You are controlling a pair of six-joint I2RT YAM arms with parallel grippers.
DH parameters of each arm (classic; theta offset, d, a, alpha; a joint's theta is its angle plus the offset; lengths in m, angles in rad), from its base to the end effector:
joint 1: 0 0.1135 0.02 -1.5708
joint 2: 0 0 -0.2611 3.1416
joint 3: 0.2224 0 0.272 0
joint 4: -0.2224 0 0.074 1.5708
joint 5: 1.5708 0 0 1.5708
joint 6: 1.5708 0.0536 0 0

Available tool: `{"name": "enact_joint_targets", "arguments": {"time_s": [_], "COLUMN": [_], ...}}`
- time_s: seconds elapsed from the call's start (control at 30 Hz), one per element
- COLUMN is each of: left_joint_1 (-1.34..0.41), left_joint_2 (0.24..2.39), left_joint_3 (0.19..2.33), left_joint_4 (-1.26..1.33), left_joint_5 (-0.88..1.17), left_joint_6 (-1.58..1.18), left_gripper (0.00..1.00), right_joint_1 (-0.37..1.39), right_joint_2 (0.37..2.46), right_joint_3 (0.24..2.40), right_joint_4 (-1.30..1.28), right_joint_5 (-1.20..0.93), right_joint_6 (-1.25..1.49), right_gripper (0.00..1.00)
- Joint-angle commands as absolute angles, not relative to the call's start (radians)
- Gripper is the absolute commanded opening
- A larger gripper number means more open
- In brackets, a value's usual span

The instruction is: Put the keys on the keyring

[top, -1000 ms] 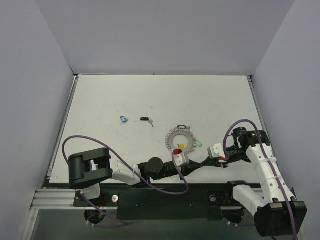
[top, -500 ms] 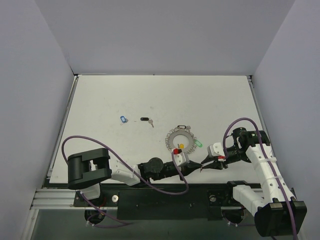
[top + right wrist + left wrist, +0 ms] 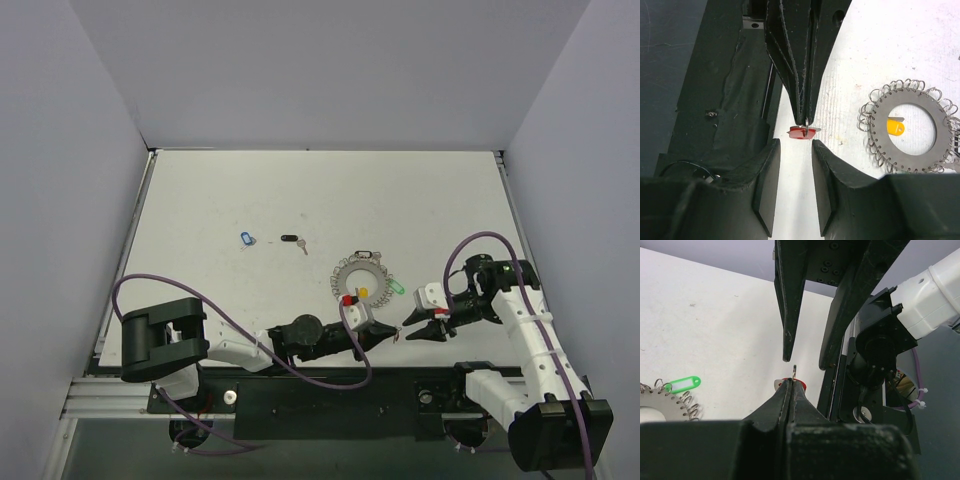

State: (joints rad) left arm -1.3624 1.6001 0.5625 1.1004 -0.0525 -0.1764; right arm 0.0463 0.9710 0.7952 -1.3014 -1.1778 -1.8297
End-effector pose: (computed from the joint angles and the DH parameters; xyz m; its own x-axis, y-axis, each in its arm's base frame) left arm 0.0734 -0.3335 0.1845 -0.1568 -0.1057 -0.9820 0.9535 0.2431 -0.1784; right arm 0.1507 0.0565 0.2476 0.3551 -0.3541 -0.8651 -0.9348 -0.1414 -0.3258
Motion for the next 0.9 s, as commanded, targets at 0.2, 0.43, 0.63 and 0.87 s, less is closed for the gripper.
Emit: {"name": "enact_joint_targets", "arguments": {"time_s": [0.2, 0.43, 0.63, 0.87], "left_joint_1": [-1.367, -1.365, -1.367, -1.367], "left_joint_2": [1.592, 1.598, 1.603, 1.609], "left_joint_3": [0.595, 0.601, 0.607, 0.615], "left_joint_4": [1.108, 1.104, 1.103, 1.1], "left_joint_5": [-0.029, -0.031, -0.028, -0.025], "left_joint_6": [-0.186, -0.184, -0.186, -0.187], "left_gripper": [0.0, 0.0, 0.0, 0.0], "right_joint_1": [0.08, 0.118, 0.135, 0.138], "right_joint_2": [1.04, 1.055, 1.072, 1.075], "right_joint_3": [0.836, 0.834, 0.842, 0.842], "right_joint_4": [-1.568, -1.554, -1.552, -1.549], "right_joint_5": [-1.21, -1.197, -1.201, -1.203], "right_joint_6": [-1.898, -1.888, -1.885, -1.884], "right_gripper": [0.28, 0.23, 0.18, 0.16]}}
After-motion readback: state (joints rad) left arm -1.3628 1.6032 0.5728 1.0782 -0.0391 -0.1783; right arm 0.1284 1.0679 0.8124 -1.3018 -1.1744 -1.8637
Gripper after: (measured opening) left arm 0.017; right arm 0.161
